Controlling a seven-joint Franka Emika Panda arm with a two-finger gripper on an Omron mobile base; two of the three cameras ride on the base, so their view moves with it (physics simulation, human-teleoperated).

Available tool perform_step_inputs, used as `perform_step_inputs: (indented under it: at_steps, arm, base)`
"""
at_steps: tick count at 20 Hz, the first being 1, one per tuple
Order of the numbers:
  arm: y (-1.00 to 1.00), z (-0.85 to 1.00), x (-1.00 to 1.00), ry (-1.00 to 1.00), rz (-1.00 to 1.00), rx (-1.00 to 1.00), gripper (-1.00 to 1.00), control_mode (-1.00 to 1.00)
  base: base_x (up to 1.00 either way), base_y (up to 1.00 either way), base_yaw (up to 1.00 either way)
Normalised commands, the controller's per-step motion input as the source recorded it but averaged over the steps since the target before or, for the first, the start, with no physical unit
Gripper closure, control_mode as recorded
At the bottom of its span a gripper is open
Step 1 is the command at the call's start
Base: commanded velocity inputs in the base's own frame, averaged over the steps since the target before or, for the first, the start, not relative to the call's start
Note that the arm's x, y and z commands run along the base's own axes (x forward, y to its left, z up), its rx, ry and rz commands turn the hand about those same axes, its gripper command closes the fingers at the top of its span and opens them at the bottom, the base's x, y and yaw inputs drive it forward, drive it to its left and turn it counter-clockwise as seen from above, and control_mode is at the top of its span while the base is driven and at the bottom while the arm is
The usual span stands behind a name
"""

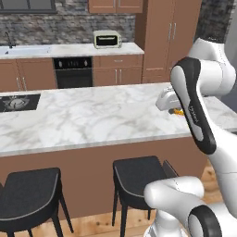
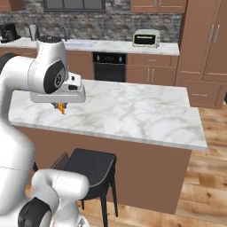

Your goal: Open the fridge, remove the orange, squash, and shrimp, and place them on any counter.

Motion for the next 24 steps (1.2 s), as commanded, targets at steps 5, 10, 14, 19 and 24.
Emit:
perform_step_inputs:
  at_steps: [5,10,14,19,24]
  arm:
    - [-0.01,-0.62,0.70,0.00,0.00,-0.20,1.00,-1.00]
    - [-0.10,-0.11,0.67,0.03,0.00,0.00,1.00,-1.00]
    - [-0.07,-0.15,0.68,0.02,0.00,0.01,1.00,-1.00]
    - [0.00,-0.53,0.69,0.00,0.00,-0.04,1.00,-1.00]
    - [0.00,-0.47,0.77,0.00,0.00,-0.03,1.00,-1.00]
  base:
    - [0.00,0.00,0.00]
    - [0.00,0.00,0.00]
    - [0.00,0.00,0.00]
    - [0.00,0.00,0.00]
    - [0.00,0.00,0.00]
